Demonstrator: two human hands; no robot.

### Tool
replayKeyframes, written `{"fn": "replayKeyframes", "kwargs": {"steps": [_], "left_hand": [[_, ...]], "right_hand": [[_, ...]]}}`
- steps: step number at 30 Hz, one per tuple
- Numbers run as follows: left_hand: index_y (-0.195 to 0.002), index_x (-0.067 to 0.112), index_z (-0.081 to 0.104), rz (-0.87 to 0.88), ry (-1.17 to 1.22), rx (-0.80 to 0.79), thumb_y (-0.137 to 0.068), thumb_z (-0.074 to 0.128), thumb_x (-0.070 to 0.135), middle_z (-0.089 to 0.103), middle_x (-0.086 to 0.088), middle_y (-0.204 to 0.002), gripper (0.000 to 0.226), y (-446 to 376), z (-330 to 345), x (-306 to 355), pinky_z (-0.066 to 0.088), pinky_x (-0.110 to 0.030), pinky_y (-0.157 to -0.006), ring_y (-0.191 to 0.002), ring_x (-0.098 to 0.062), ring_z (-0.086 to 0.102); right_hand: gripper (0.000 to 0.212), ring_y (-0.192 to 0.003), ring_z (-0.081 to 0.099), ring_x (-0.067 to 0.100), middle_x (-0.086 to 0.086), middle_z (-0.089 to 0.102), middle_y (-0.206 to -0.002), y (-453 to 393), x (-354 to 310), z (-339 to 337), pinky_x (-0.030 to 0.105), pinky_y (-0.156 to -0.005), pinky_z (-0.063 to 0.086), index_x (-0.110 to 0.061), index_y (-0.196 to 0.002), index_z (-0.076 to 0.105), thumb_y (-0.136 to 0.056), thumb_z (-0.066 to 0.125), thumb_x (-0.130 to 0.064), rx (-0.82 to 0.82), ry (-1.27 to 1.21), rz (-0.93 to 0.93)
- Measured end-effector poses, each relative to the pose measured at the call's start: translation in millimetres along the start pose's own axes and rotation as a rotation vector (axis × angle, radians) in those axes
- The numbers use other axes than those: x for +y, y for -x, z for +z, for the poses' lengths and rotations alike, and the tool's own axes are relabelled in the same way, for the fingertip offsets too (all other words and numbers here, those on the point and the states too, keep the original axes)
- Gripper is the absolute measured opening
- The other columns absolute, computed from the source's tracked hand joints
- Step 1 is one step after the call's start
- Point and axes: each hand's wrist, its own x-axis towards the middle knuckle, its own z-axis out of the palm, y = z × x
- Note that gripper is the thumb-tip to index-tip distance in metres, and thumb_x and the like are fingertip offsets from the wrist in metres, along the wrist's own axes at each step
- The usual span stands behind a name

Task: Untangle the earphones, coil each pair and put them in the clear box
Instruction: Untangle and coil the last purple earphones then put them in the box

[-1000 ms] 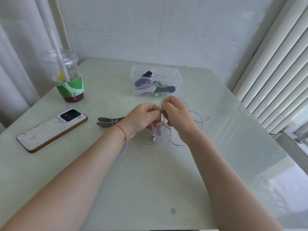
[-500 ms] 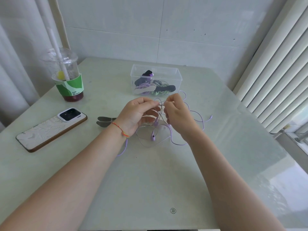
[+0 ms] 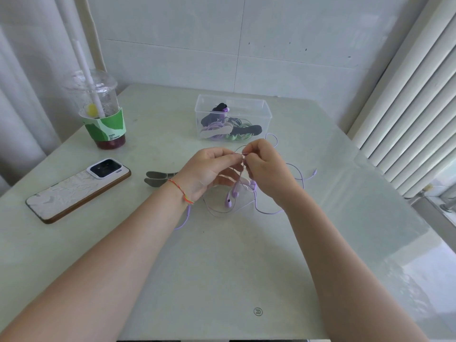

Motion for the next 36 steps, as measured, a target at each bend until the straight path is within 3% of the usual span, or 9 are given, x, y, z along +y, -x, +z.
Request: {"fn": "replayKeyframes", "kwargs": {"steps": [3, 8, 11, 15, 19, 24, 30, 33, 36], "left_hand": [[-0.085, 0.002, 0.068, 0.027, 0.015, 0.093, -0.09, 0.066, 0.011, 0.063, -0.012, -0.077, 0.01, -3.9, -2.4, -3.0, 0.05, -0.031, -0.06, -0.056, -0.024, 0.059], [-0.085, 0.002, 0.067, 0.1, 0.071, 0.127, -0.091, 0.063, 0.007, 0.066, -0.013, -0.079, 0.009, -5.6, -2.0, -3.4, 0.054, -0.027, -0.062, -0.067, -0.02, 0.063], [-0.086, 0.001, 0.068, 0.108, 0.099, 0.11, -0.09, 0.063, 0.003, 0.068, -0.013, -0.082, 0.006, -4.3, 0.1, -3.2, 0.056, -0.026, -0.068, -0.069, -0.019, 0.065], [-0.085, 0.0, 0.065, 0.125, 0.129, 0.124, -0.086, 0.062, -0.007, 0.068, -0.014, -0.085, 0.008, -5.0, -2.7, -2.3, 0.057, -0.027, -0.069, -0.069, -0.022, 0.064], [-0.083, 0.004, 0.06, 0.126, 0.142, 0.134, -0.085, 0.062, -0.011, 0.068, -0.01, -0.079, 0.016, -4.8, -4.5, -1.2, 0.057, -0.026, -0.063, -0.066, -0.02, 0.065], [-0.084, 0.005, 0.06, 0.111, 0.195, 0.123, -0.087, 0.059, -0.011, 0.069, -0.009, -0.079, 0.016, -5.7, -6.0, -1.7, 0.057, -0.026, -0.069, -0.074, -0.023, 0.066], [-0.084, 0.007, 0.061, 0.076, 0.21, 0.121, -0.089, 0.059, -0.003, 0.065, -0.004, -0.067, 0.012, -6.6, -7.4, -0.2, 0.054, -0.023, -0.061, -0.059, -0.014, 0.063], [-0.085, 0.009, 0.063, 0.062, 0.207, 0.123, -0.091, 0.06, 0.003, 0.066, -0.003, -0.07, 0.01, -6.8, -9.3, 0.2, 0.053, -0.023, -0.056, -0.056, -0.014, 0.062], [-0.091, 0.007, 0.065, 0.026, 0.208, 0.072, -0.093, 0.06, 0.007, 0.064, -0.007, -0.075, 0.006, -7.0, -9.4, -0.2, 0.054, -0.026, -0.056, -0.058, -0.017, 0.062]], "right_hand": [[0.009, -0.056, 0.053, 0.011, -0.002, 0.056, -0.07, -0.8, 1.1, 0.0, 0.021, -0.057, 0.043, -0.012, -0.091, 0.054, -0.092, 0.046, -0.007, -0.007, -0.003, 0.023], [0.015, -0.053, 0.067, 0.027, 0.009, 0.062, -0.07, -1.9, 7.1, 0.6, 0.039, -0.062, 0.058, 0.002, -0.09, 0.06, -0.091, 0.056, -0.012, -0.035, -0.106, 0.139], [0.014, -0.052, 0.065, 0.029, 0.018, 0.062, -0.071, -1.5, 6.8, 0.4, 0.036, -0.056, 0.058, 0.007, -0.093, 0.059, -0.091, 0.053, -0.006, -0.048, -0.203, 0.2], [0.017, -0.058, 0.065, 0.025, 0.015, 0.068, -0.075, -2.4, 3.7, 0.9, 0.033, -0.061, 0.058, 0.004, -0.101, 0.06, -0.092, 0.047, -0.004, -0.06, -0.341, 0.219], [0.019, -0.069, 0.067, 0.02, 0.012, 0.071, -0.084, -0.9, 3.9, 3.8, 0.032, -0.071, 0.058, -0.005, -0.104, 0.063, -0.089, 0.067, -0.016, -0.111, -0.331, 0.163], [0.013, -0.083, 0.071, 0.022, 0.014, 0.074, -0.093, -2.0, 8.0, 0.4, 0.033, -0.083, 0.058, -0.009, -0.097, 0.068, -0.086, 0.073, -0.014, -0.144, -0.34, 0.097], [0.011, -0.071, 0.066, 0.019, 0.009, 0.072, -0.08, -2.2, 5.3, -5.1, 0.03, -0.077, 0.058, -0.009, -0.097, 0.072, -0.089, 0.065, -0.005, -0.149, -0.3, 0.056], [0.013, -0.064, 0.065, 0.018, 0.008, 0.068, -0.075, -1.9, 4.8, -6.6, 0.027, -0.069, 0.057, -0.007, -0.098, 0.071, -0.092, 0.06, -0.002, -0.137, -0.294, 0.046], [0.013, -0.065, 0.065, 0.02, 0.011, 0.068, -0.077, -2.7, 6.2, -6.5, 0.032, -0.073, 0.059, -0.004, -0.101, 0.071, -0.092, 0.061, -0.004, -0.119, -0.294, 0.043]]}}
